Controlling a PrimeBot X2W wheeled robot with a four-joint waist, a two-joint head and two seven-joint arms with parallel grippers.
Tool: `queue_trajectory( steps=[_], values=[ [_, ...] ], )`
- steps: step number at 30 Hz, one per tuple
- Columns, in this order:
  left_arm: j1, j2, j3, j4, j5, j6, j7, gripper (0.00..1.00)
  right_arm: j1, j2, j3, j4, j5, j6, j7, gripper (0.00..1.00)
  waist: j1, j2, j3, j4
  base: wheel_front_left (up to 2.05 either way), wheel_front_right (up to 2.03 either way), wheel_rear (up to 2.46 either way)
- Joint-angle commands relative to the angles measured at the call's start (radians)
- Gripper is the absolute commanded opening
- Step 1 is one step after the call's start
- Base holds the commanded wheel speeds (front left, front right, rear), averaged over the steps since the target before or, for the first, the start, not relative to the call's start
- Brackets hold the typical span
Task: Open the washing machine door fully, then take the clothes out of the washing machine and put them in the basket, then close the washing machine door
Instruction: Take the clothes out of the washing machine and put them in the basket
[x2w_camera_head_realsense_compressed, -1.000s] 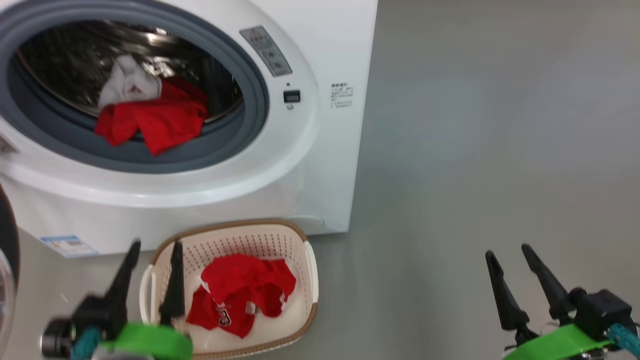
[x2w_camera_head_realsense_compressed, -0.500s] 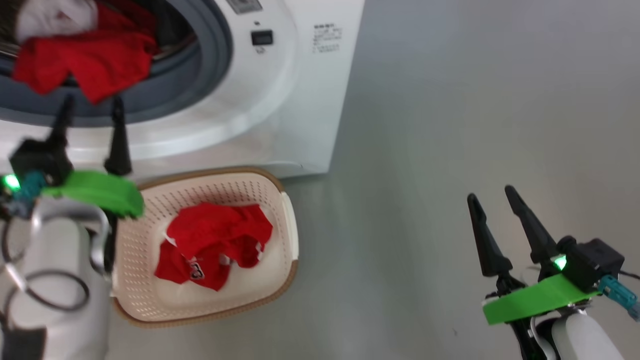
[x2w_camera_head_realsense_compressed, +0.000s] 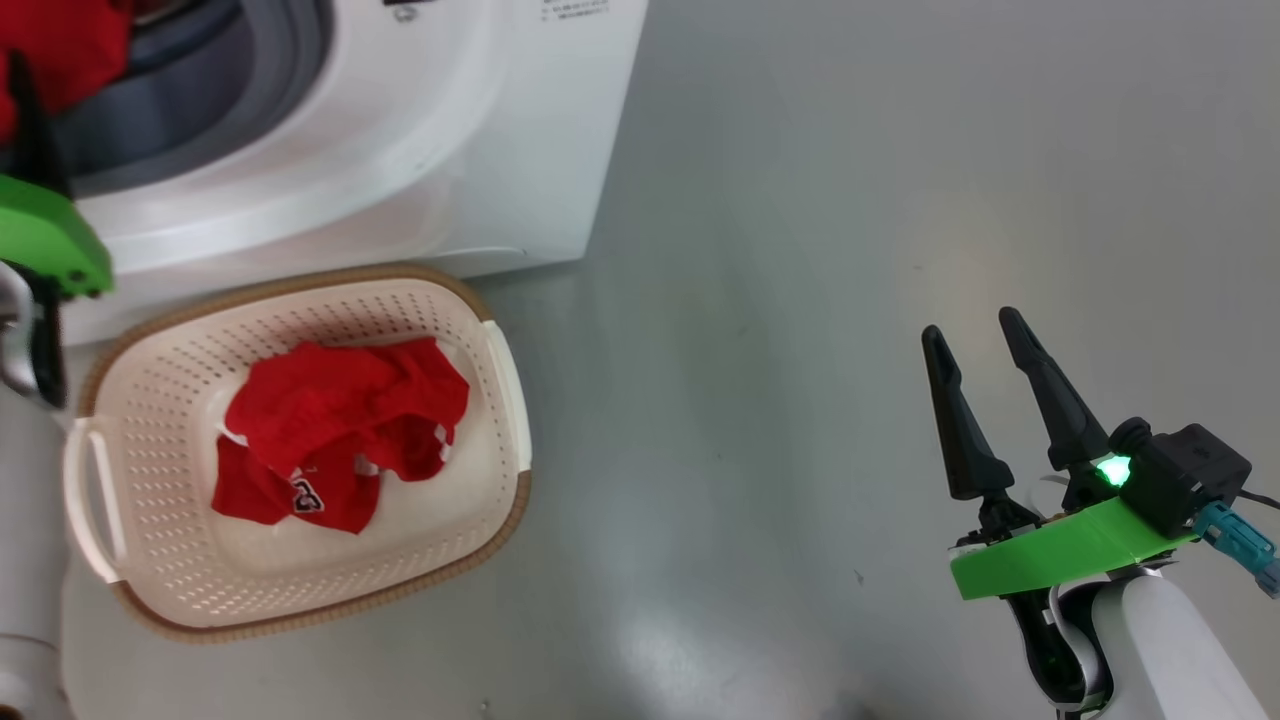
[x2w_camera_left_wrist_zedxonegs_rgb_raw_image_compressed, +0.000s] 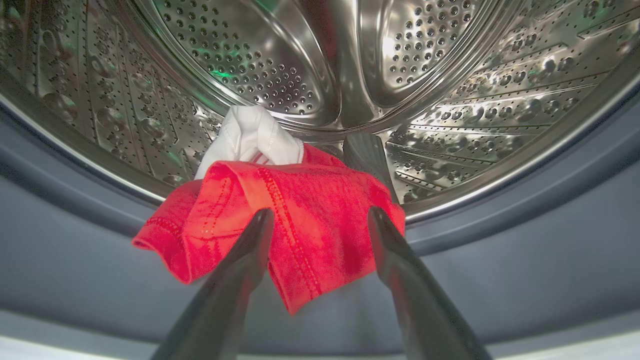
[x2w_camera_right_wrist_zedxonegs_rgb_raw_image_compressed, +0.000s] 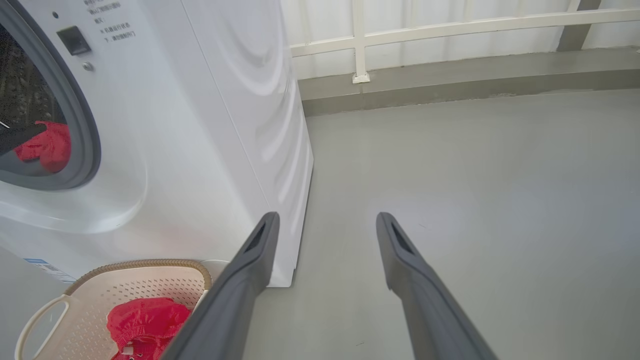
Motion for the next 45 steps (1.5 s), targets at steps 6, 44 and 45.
queue_trajectory(
  steps=[6, 44, 45],
  values=[
    [-0.086, 0.096, 0.023, 0.080, -0.014, 0.021, -0.003, 1.00, -0.016, 0.003, 0.033, -0.026, 0.013, 0.006, -0.006, 1.00, 0.0000, -0.0001, 0.055, -0.033, 0.00, 0.00, 0.00],
    [-0.067, 0.092, 0.014, -0.071, -0.072, -0.046, -0.005, 0.00, -0.039, 0.004, 0.054, -0.022, 0.016, 0.006, -0.006, 1.00, 0.0000, -0.0001, 0.040, -0.034, 0.00, 0.00, 0.00],
    [-0.047, 0.086, 0.018, -0.098, -0.073, -0.047, -0.005, 0.00, -0.036, 0.003, 0.054, -0.021, 0.015, 0.006, -0.006, 1.00, 0.0000, -0.0001, 0.030, -0.031, 0.00, 0.00, 0.00]
  ],
)
